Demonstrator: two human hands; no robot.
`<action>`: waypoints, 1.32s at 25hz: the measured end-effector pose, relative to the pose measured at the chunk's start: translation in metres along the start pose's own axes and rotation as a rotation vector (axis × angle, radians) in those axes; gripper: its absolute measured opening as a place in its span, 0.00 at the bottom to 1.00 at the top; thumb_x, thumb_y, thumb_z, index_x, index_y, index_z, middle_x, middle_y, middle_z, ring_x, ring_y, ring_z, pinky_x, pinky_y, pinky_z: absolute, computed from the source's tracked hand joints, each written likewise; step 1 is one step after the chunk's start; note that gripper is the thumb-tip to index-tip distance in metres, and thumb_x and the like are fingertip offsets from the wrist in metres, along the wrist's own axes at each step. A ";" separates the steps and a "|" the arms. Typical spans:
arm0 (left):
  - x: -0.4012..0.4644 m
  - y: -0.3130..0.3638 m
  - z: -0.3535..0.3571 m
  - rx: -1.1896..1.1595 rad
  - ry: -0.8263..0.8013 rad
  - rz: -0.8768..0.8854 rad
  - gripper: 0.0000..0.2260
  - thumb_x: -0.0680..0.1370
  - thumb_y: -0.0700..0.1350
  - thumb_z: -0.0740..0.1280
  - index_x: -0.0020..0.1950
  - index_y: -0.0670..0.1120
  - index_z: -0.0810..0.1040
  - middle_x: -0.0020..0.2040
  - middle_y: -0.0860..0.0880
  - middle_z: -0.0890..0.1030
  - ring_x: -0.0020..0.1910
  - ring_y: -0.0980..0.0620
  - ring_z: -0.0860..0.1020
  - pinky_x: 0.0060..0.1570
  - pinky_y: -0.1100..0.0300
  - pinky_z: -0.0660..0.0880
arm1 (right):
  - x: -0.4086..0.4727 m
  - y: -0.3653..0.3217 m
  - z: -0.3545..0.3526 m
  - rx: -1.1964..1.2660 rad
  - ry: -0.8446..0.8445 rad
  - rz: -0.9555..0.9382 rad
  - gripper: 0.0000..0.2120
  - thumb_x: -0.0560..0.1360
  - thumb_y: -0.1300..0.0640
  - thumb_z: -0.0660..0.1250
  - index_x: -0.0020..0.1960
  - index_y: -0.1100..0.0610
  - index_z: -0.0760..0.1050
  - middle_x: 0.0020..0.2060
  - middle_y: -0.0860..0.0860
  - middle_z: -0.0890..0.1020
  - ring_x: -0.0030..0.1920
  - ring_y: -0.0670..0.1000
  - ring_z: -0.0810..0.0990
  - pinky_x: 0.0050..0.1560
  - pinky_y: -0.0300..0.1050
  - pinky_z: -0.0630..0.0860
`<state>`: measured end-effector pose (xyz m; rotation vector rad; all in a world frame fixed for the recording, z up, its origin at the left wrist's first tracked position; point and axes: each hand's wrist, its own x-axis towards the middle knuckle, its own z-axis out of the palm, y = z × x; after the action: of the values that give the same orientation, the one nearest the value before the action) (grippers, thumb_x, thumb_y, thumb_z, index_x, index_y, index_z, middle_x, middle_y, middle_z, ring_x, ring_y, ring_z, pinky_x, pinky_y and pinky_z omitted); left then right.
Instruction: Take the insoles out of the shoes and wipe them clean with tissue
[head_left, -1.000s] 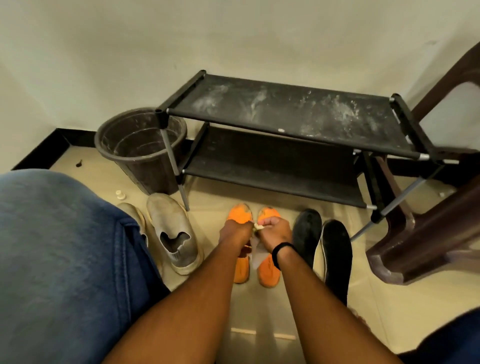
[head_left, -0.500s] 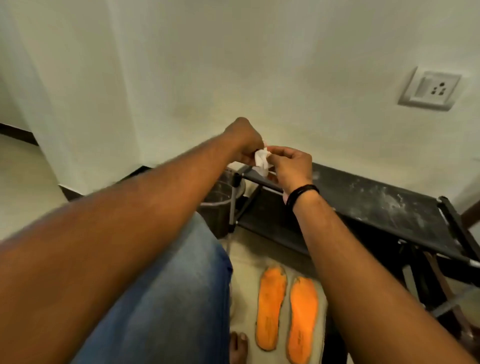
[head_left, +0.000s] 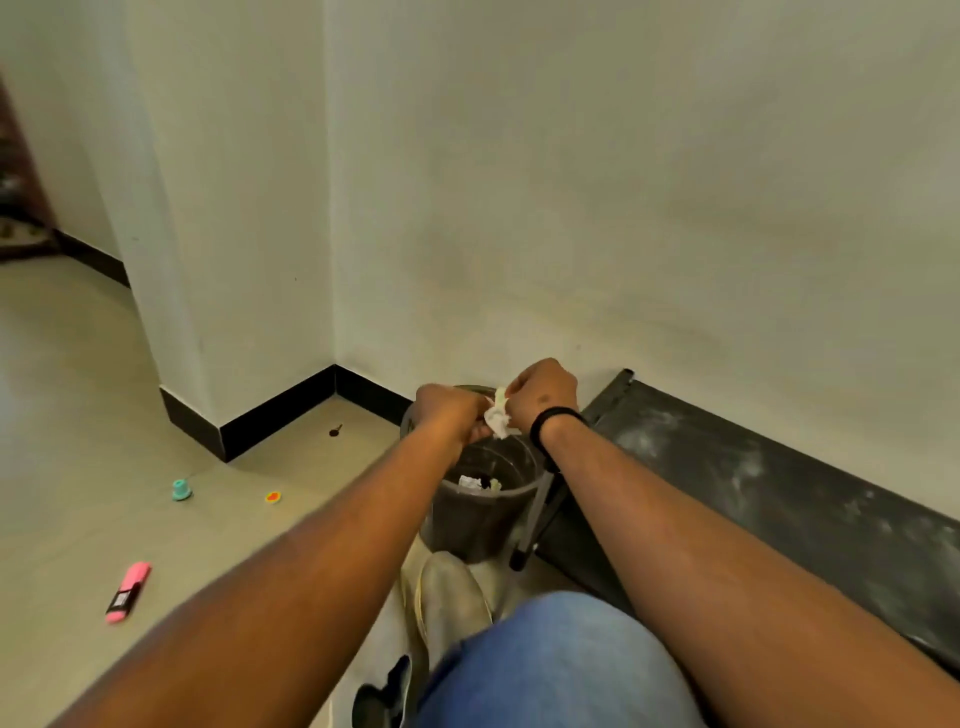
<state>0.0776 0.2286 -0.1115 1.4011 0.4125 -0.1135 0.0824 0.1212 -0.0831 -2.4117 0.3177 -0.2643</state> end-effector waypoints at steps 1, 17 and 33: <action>0.013 -0.007 0.001 -0.014 0.010 -0.011 0.07 0.74 0.30 0.72 0.51 0.33 0.81 0.42 0.38 0.85 0.36 0.45 0.86 0.39 0.53 0.85 | 0.008 0.001 0.008 -0.057 -0.030 -0.011 0.09 0.74 0.66 0.68 0.52 0.63 0.82 0.51 0.60 0.84 0.52 0.58 0.83 0.52 0.45 0.80; 0.012 -0.001 0.053 0.246 -0.006 0.159 0.05 0.78 0.39 0.70 0.49 0.37 0.81 0.41 0.40 0.84 0.33 0.47 0.83 0.43 0.52 0.85 | 0.017 0.022 -0.054 0.002 -0.021 -0.200 0.09 0.73 0.64 0.71 0.52 0.57 0.83 0.51 0.53 0.84 0.54 0.51 0.81 0.55 0.41 0.78; -0.244 0.032 0.156 0.698 -0.623 0.297 0.07 0.80 0.37 0.65 0.48 0.34 0.80 0.40 0.37 0.85 0.33 0.44 0.83 0.42 0.50 0.85 | -0.189 0.117 -0.236 0.807 0.315 0.173 0.03 0.72 0.68 0.68 0.43 0.66 0.81 0.41 0.62 0.85 0.41 0.58 0.86 0.43 0.51 0.84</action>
<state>-0.1044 0.0424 0.0202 1.9893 -0.3984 -0.4683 -0.1793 -0.0521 -0.0033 -1.5374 0.4529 -0.5707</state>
